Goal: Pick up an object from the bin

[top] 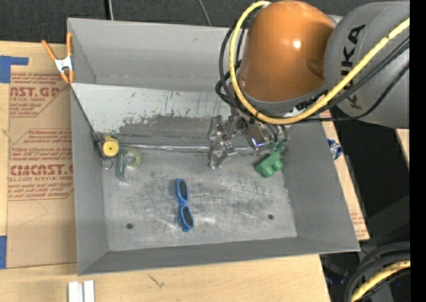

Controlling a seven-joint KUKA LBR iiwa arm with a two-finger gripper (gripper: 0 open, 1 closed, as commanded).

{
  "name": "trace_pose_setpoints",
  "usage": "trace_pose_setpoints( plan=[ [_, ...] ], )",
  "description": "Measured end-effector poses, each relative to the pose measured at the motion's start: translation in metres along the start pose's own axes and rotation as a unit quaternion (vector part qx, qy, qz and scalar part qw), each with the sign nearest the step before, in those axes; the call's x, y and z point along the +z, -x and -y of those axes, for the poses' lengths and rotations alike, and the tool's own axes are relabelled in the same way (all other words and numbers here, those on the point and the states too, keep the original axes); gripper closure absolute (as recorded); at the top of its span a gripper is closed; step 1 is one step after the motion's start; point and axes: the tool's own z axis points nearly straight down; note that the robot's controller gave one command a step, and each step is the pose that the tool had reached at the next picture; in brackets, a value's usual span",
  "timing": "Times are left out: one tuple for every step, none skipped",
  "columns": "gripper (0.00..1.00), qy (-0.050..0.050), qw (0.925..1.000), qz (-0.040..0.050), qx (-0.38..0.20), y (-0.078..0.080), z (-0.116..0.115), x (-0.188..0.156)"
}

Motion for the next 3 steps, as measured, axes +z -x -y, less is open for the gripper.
trace_pose_setpoints(
  plan=[
    [1.00, 0.000, 0.9817, -0.0072, 0.190, -0.014, 0.056, 0.116],
    [0.00, 0.000, 0.9817, -0.0056, 0.190, -0.013, 0.056, 0.115],
    [0.00, -0.001, 0.9991, -0.0030, 0.043, -0.005, -0.027, 0.193]
  ],
)
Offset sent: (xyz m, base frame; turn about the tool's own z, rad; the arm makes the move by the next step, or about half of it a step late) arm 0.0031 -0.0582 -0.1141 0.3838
